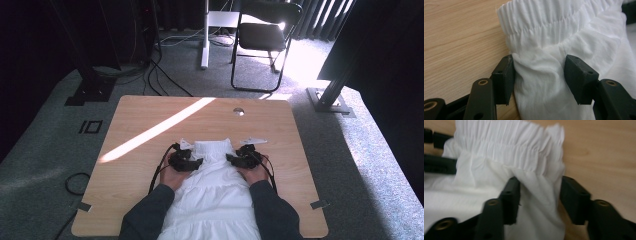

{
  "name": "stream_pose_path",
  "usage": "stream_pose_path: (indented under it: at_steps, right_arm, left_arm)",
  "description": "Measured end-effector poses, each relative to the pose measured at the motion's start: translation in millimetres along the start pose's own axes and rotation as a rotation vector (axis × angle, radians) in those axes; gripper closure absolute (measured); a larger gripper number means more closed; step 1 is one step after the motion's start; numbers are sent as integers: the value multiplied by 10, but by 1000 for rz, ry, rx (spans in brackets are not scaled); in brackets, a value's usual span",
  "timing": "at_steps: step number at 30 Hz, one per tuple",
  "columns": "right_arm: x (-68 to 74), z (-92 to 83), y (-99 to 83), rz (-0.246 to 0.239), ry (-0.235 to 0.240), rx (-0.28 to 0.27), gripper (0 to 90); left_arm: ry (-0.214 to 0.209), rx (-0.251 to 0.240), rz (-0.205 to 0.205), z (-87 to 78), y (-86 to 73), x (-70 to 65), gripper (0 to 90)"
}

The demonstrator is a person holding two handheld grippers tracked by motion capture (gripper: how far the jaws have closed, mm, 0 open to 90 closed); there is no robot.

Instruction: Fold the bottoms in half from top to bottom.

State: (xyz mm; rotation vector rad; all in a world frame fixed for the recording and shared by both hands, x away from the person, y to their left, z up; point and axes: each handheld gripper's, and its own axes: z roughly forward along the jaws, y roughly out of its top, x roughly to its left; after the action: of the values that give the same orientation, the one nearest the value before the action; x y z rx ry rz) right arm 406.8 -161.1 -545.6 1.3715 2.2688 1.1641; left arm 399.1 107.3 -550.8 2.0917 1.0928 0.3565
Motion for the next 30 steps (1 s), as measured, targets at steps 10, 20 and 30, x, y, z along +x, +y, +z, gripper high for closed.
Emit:
stream_pose_path:
  at_steps: [10,20,30]
  right_arm:
    - [106,191,74,-145,-59,75,493]
    - [157,202,92,-90,-36,81,811]
    - [20,-19,457,-55,-1,-29,830]
  left_arm:
    - [31,43,15,-60,-17,-33,428]
    - [10,66,24,-69,-1,-117,663]
    - [29,-40,31,-240,528,99,814]
